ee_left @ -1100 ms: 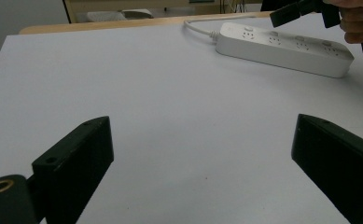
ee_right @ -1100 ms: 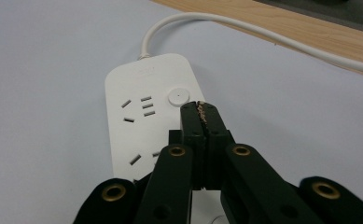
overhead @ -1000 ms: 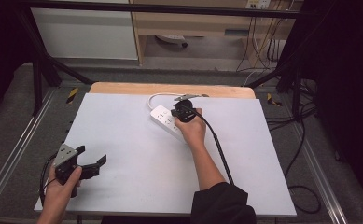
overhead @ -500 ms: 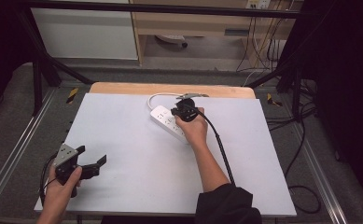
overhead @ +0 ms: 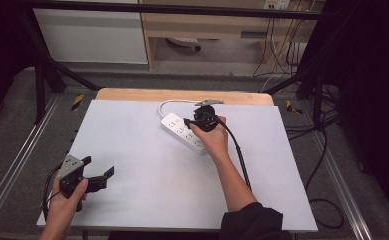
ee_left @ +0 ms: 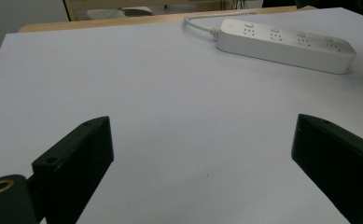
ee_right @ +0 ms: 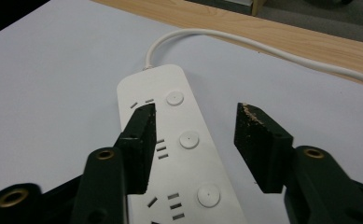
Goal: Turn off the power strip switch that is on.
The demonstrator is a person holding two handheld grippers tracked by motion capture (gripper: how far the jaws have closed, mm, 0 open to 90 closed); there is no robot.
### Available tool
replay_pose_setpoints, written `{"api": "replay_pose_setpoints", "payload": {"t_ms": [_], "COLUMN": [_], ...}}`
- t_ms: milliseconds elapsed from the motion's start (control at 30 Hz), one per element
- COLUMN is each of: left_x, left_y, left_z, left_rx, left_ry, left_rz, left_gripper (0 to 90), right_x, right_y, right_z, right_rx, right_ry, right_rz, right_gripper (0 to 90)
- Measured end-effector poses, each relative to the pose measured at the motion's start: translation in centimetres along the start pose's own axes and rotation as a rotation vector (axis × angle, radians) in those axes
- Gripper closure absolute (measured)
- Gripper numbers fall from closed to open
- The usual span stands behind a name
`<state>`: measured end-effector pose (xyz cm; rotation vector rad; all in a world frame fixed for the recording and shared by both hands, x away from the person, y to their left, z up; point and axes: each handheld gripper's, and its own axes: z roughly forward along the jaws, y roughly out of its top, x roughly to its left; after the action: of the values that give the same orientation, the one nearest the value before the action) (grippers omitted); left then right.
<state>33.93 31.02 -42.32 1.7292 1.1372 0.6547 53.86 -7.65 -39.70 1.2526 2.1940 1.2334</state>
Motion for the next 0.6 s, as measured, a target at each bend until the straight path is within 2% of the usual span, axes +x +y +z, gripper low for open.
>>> {"api": "replay_pose_setpoints", "payload": {"t_ms": [300,467,600], "left_x": [0.1,0.0,0.1], "left_y": [0.0,0.0,-0.1], "left_z": [0.0,0.0,0.0], "left_rx": [0.004,0.004,0.004], "left_ry": [0.001,-0.001,0.003], "left_rz": [-0.002,0.0,-0.002], "left_gripper": [5.3,5.3,5.3], "right_x": [-0.5,-0.7,-1.0], "right_y": [0.2,0.1,-0.2], "right_z": [-1.6,-2.4,-3.2], "right_rx": [-0.002,-0.005,-0.014], "right_ry": [0.018,0.016,0.033], "right_rz": [0.01,-0.006,-0.014], "right_gripper": [26.9,21.7,18.1]}}
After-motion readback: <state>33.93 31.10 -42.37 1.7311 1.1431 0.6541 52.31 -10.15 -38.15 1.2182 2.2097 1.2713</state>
